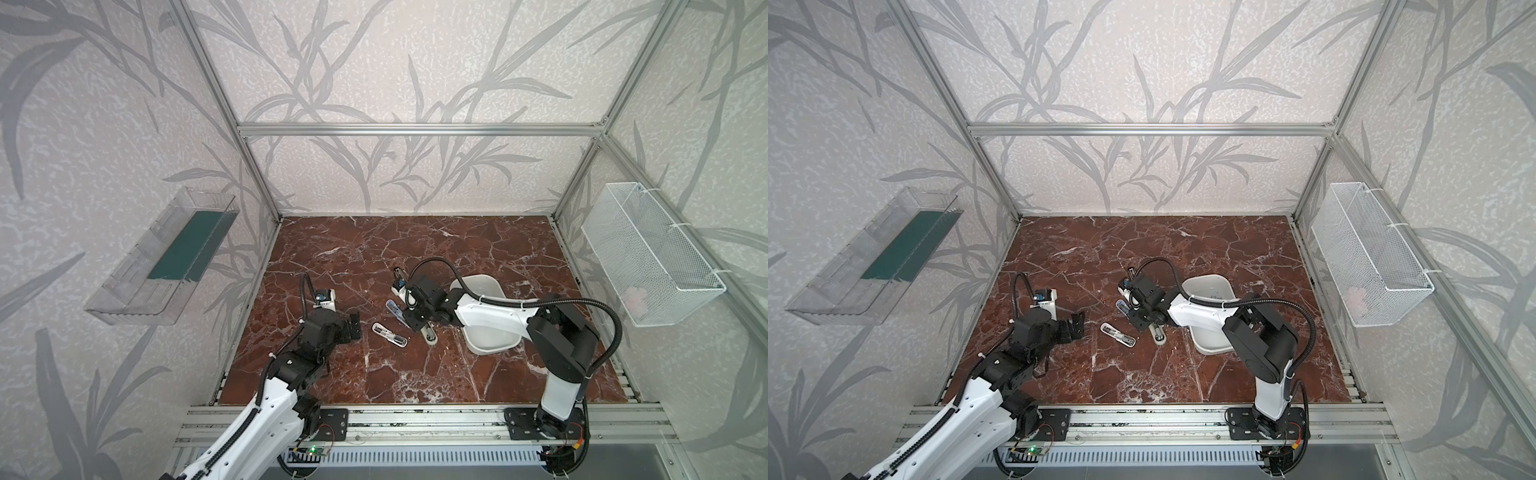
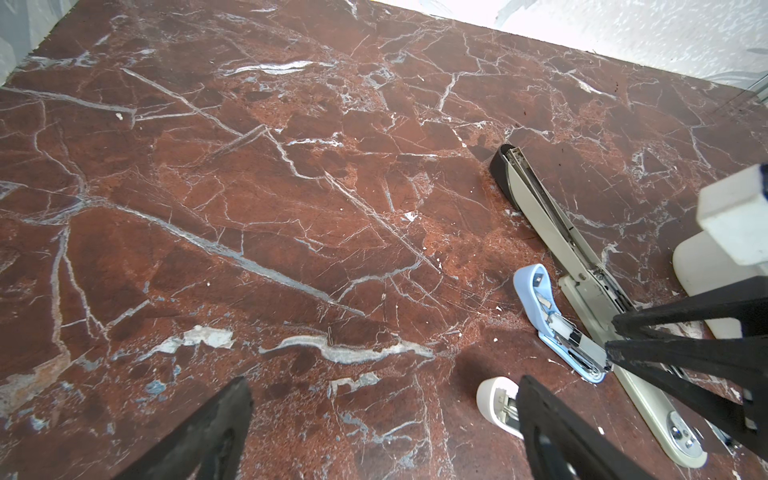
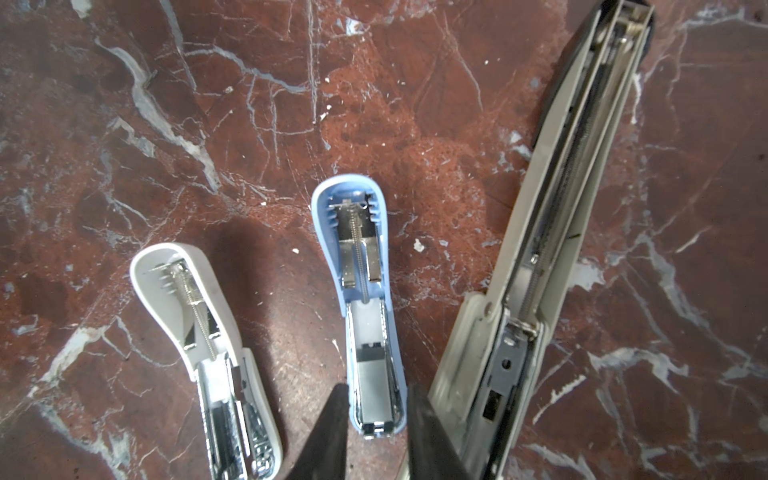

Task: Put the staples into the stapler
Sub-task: 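Hold the open right gripper just above the light-blue stapler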

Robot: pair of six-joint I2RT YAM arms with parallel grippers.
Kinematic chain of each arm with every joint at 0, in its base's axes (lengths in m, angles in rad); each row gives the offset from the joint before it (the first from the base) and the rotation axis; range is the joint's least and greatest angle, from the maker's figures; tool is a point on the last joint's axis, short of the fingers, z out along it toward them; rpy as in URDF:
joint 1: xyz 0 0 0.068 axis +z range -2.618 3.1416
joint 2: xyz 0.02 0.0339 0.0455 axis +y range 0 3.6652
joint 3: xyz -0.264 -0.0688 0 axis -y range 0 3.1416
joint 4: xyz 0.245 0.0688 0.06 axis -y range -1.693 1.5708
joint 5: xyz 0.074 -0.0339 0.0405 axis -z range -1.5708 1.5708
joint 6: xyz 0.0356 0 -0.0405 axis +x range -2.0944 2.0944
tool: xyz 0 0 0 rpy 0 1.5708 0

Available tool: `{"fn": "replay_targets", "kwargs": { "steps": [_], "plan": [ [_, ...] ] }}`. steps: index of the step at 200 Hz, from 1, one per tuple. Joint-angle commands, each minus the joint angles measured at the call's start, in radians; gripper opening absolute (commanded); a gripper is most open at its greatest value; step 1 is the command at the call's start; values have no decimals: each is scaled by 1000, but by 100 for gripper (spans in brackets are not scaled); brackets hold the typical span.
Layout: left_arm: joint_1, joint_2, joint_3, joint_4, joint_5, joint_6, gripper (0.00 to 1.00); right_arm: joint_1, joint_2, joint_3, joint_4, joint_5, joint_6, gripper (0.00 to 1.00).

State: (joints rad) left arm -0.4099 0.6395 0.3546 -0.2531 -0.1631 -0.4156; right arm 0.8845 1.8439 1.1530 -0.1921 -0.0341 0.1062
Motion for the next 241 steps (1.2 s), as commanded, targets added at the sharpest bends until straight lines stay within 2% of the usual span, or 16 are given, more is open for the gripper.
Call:
{"fn": "replay_targets", "kwargs": {
  "steps": [1, 122, 213, 229, 241],
  "plan": [
    [4, -14, -5, 5, -13, -20, 99, 1, 24, 17, -19, 11, 13, 23],
    [3, -18, -6, 5, -12, -19, 99, 1, 79, 30, -81, 23, 46, 16],
    [3, -15, -6, 5, -18, -19, 99, 0, -94, 75, -128, 79, 19, 21],
    [3, -14, -5, 5, -19, -19, 99, -2, -160, 50, -127, 120, 25, 23],
    [3, -14, -5, 4, -15, -20, 99, -1, -211, 19, -133, 194, 43, 24]
  ]
}}
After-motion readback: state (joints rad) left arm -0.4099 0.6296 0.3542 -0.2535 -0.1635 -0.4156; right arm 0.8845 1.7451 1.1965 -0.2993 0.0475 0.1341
